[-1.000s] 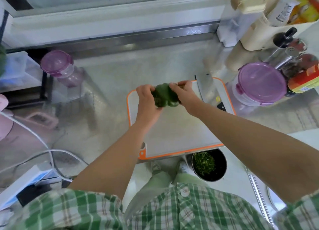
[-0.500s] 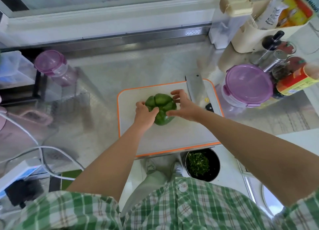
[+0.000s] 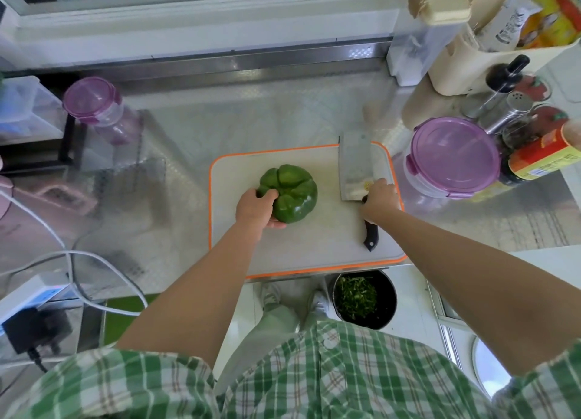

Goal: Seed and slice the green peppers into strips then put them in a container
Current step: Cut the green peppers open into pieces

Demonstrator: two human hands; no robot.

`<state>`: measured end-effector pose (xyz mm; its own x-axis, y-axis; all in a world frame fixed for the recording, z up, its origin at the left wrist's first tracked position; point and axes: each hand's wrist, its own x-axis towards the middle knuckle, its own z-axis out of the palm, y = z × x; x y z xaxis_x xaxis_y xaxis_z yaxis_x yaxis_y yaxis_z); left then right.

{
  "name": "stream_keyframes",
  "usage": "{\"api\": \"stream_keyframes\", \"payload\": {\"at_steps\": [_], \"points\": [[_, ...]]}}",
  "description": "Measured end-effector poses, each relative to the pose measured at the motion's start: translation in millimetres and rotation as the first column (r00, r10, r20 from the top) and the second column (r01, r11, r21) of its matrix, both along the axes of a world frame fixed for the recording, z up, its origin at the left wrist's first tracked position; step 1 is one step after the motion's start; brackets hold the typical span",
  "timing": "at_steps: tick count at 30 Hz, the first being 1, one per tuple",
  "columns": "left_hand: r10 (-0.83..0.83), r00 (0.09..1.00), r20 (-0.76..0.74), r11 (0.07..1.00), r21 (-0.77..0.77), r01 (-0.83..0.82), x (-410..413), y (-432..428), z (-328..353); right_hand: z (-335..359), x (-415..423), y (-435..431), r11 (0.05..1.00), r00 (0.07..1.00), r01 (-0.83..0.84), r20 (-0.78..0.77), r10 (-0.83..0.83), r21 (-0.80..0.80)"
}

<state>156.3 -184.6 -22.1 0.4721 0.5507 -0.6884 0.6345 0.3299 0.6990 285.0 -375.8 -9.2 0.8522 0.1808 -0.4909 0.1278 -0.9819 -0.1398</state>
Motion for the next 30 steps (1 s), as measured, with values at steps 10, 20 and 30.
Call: {"api": "stream_keyframes", "payload": {"at_steps": [10,20,30], "points": [[-0.002,1.000,0.004,0.976,0.220,0.001,10.9,-9.4,14.5,51.2,7.5,21.4,0.751,0.990,0.143,-0.106,-0.098,0.645],[-0.033,0.998,-0.057,0.955,0.293,0.049,13.7,-13.8,17.7,97.7,-32.0,44.7,0.849,0.911,-0.412,0.142,0.386,0.331],[-0.052,0.995,-0.085,0.944,0.321,0.077,16.9,-16.7,24.8,116.0,-50.6,49.4,0.855,0.857,-0.511,0.138,0.497,0.092]]}}
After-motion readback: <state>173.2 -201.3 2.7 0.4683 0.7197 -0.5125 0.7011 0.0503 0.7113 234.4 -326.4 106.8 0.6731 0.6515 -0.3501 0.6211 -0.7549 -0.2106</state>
